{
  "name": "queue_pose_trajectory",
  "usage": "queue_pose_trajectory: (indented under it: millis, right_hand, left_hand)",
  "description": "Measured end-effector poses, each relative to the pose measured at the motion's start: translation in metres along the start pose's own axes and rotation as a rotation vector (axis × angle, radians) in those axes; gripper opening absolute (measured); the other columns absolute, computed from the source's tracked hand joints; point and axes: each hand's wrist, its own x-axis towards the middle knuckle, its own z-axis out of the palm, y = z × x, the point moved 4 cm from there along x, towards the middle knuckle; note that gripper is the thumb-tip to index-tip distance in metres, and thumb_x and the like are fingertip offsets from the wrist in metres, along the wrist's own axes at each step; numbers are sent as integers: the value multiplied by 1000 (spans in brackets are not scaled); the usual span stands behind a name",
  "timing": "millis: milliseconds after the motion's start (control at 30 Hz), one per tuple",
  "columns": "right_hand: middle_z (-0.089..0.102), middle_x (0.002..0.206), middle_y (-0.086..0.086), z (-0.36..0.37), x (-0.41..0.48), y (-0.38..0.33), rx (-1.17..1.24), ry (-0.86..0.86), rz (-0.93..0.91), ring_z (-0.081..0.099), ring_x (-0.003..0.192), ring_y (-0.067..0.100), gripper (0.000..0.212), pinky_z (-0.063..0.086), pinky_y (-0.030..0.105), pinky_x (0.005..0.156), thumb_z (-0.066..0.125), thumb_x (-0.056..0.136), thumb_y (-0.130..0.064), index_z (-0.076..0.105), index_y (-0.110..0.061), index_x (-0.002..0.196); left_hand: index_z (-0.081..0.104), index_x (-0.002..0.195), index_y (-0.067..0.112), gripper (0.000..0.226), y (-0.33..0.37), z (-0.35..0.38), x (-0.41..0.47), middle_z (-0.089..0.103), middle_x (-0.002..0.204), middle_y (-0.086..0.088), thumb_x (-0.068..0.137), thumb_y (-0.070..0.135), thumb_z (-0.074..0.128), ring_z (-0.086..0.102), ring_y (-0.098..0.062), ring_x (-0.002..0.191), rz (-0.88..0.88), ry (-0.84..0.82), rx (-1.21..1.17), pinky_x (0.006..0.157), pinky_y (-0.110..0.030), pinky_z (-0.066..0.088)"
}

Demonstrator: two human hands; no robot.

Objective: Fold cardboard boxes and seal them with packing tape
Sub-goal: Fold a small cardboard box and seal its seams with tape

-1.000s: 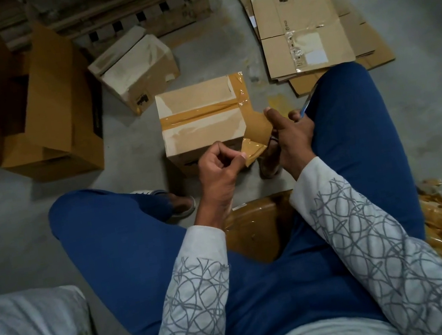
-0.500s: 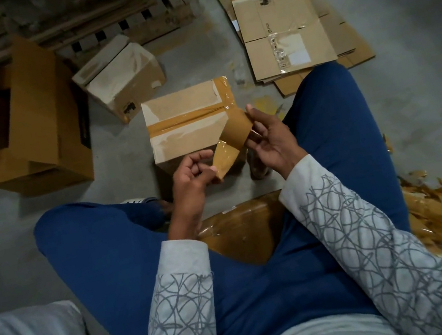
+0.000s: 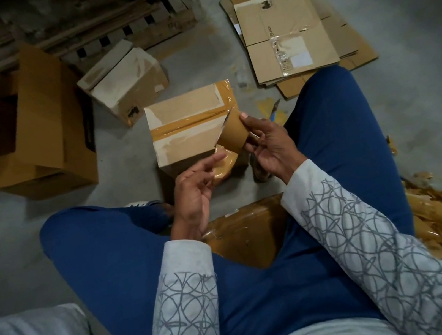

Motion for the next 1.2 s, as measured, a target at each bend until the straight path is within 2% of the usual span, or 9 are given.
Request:
queue_pose_trajectory:
  millis: [133, 233, 333, 467, 633, 733, 867, 967, 1200]
  right_hand:
    - [63, 121, 15, 1, 2, 2, -30, -30, -2, 66, 108, 28, 34, 61, 41, 82, 75, 89, -8, 52, -6, 114]
    - [65, 114, 12, 2, 0, 4, -76, -76, 5, 65, 110, 29, 22, 57, 48, 96, 73, 90, -9, 54, -11, 103]
    - [67, 109, 8, 5, -2, 7, -93, -113, -1, 65, 109, 28, 17, 52, 53, 103, 70, 92, -7, 55, -15, 94]
    - [67, 114, 9, 6, -4, 8, -98, -117, 0, 64, 113, 30, 21, 52, 55, 102, 71, 92, -6, 55, -15, 102]
    - [69, 109, 8, 5, -4, 8, -80, -84, -8, 68, 103, 25, 25, 59, 43, 91, 71, 90, -4, 53, -19, 91]
    - [67, 107, 6, 3, -3, 9, -71, -55, -11, 67, 97, 20, 26, 58, 30, 73, 69, 92, -3, 50, -21, 89]
    - [65, 105, 10, 4, -2, 11, 19, -58, 31, 64, 101, 22, 21, 56, 43, 96, 64, 95, 1, 51, -15, 90]
    - [66, 95, 11, 5, -2, 11, 81, -41, 60, 65, 95, 21, 16, 58, 41, 90, 62, 95, 2, 55, -10, 88]
    - [65, 109, 20, -2, 2, 10, 209, 32, 121, 61, 122, 31, 11, 49, 49, 108, 66, 91, 5, 60, -1, 98]
  left_hand:
    - [71, 118, 13, 41, 1, -1, -1, 71, 115, -25, 110, 28, 34, 65, -37, 118, -44, 166, -82, 105, -50, 49]
    - [81, 86, 21, 45, -2, 0, 1, 76, 109, -15, 95, 57, 56, 66, -23, 116, -41, 263, 29, 107, -53, 47]
    - [67, 59, 14, 31, -8, -4, 4, 75, 76, 7, 77, 31, 86, 69, -14, 86, -24, 478, 112, 91, -53, 59]
    - [52, 68, 12, 34, -8, -5, 9, 72, 78, 12, 80, 9, 83, 70, -25, 95, 22, 492, 72, 64, -38, 62]
    - [57, 89, 15, 22, -12, -4, 10, 68, 104, -19, 86, 8, 78, 70, -37, 97, 45, 484, 148, 68, -46, 63]
    - [57, 86, 17, 21, -12, -3, 11, 67, 94, -15, 87, 8, 76, 69, -32, 91, 67, 473, 230, 77, -58, 61]
    - [55, 82, 14, 19, -6, 1, 9, 58, 80, -8, 87, 2, 70, 58, -19, 73, 171, 452, 358, 71, -42, 57]
    - [54, 80, 10, 16, -2, 6, 6, 52, 71, -2, 87, 3, 67, 49, -8, 63, 257, 474, 445, 60, -27, 47]
    - [52, 88, 6, 12, -2, 16, 1, 51, 70, 6, 92, 5, 63, 51, 2, 60, 339, 469, 581, 57, -20, 49]
